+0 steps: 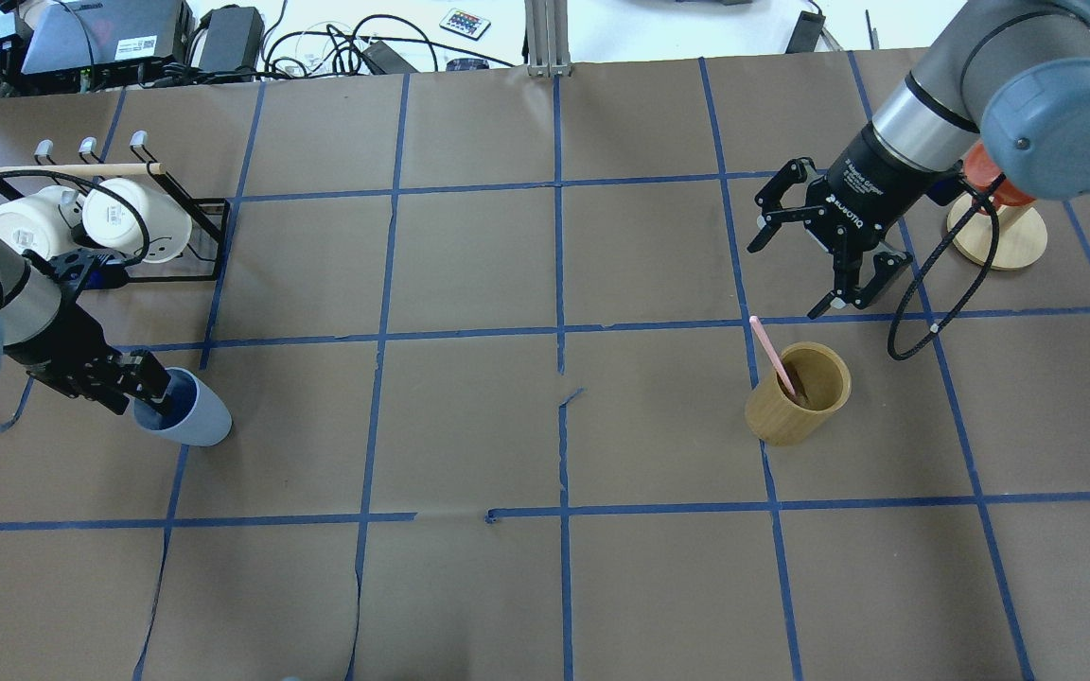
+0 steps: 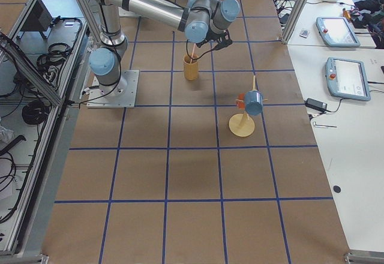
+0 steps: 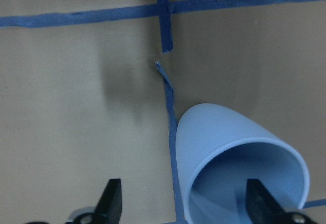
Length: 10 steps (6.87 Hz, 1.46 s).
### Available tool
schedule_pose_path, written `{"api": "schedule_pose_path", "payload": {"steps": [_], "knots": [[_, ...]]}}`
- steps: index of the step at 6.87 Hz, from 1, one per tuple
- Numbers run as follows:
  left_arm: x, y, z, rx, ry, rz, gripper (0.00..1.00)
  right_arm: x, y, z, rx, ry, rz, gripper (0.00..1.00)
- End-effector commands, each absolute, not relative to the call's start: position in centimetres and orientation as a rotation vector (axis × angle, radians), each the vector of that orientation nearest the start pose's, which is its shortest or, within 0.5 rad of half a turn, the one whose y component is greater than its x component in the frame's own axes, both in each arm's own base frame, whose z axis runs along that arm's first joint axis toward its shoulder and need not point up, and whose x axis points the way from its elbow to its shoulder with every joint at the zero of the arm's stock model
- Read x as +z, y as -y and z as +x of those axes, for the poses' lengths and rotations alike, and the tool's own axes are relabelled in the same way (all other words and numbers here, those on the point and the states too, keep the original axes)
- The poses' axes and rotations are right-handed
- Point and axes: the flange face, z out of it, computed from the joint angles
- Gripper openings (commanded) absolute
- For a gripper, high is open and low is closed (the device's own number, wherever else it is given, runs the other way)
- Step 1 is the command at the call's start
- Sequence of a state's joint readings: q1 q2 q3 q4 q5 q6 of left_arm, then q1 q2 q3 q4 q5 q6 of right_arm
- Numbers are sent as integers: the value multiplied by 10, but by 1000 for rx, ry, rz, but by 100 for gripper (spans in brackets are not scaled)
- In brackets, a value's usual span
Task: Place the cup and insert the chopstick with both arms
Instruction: 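Carry the blue cup toward table center while right gripper grasps pink chopstick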
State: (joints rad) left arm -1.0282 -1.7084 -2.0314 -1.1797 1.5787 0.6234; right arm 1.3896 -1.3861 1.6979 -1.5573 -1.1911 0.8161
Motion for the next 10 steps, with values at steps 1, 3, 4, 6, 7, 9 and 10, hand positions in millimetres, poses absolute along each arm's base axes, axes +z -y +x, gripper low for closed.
{"api": "schedule_pose_path", "payload": {"steps": [1,3,4,6,7,9,10], "knots": [[243,460,116,270,-3230,167,0,333,533,82,702,-2308,1486,98],[263,465,103,213,-3210,185,0,321,525,83,757,-2293,1517,92],[284,461,68,207,-3210,247,0,314,519,84,782,-2291,1522,79],[318,448,-36,195,-3209,222,0,310,508,87,881,-2275,1540,64],[316,437,-101,231,-3195,82,0,309,507,87,888,-2276,1540,63],[316,418,-226,109,-3177,58,0,311,507,88,891,-2272,1544,31],[306,417,-258,57,-3206,2,0,311,508,88,891,-2271,1542,17]]}}
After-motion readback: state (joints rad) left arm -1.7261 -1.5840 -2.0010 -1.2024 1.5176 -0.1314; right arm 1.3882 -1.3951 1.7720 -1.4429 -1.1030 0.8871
